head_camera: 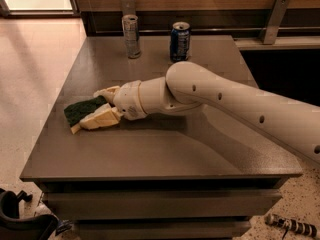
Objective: Pick sponge
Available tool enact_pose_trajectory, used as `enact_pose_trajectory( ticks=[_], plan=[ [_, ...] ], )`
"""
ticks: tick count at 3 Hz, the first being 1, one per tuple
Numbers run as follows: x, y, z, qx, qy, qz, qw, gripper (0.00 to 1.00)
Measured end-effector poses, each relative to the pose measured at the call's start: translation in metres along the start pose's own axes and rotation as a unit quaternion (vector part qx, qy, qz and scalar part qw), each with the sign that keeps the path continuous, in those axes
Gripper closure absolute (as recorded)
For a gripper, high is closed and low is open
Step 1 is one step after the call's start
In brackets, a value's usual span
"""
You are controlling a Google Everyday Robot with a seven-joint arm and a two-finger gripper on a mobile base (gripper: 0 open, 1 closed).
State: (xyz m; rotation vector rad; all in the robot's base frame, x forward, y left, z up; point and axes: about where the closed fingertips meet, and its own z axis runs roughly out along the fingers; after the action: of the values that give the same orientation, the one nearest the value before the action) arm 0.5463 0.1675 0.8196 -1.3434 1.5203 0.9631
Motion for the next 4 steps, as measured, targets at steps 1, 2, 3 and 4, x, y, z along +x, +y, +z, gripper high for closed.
enact_pose_trajectory(
  ticks=[1, 2, 3, 4],
  plan=[
    [-0.001, 0.001, 0.001, -0.001, 0.000, 0.000, 1.0000, 0.78],
    [-0.001, 0.002, 0.003, -0.003, 0.000, -0.001, 1.0000, 0.99],
    [-0.001, 0.003, 0.003, -0.004, 0.000, -0.001, 1.0000, 1.00],
    [-0.021, 0.008, -0.006, -0.017, 0.003, -0.015, 0.9997, 1.00]
  ],
)
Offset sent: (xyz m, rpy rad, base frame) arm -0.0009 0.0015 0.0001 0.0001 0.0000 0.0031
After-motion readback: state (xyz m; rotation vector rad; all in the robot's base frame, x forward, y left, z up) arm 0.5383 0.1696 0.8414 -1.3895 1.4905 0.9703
